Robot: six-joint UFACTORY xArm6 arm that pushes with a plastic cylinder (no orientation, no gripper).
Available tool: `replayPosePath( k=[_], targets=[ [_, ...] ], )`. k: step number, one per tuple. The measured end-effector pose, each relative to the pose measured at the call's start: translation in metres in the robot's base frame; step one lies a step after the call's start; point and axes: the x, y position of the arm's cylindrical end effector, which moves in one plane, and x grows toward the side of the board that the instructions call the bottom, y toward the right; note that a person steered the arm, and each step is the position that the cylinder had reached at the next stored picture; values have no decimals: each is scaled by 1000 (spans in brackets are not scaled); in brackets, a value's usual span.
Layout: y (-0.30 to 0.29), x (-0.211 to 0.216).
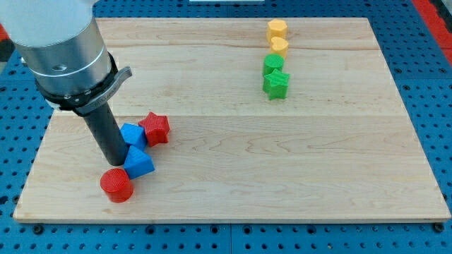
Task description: Place red star to the top of the blue cube
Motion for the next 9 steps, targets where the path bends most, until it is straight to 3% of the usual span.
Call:
replayPosePath(
  k=[2, 4, 5, 6, 7, 8, 9],
  targets=[
    [-139, -28],
    [-141, -39],
    [-118, -121],
    [-60, -186],
    [49, -178],
    [132, -141],
    [167, -80]
  ],
)
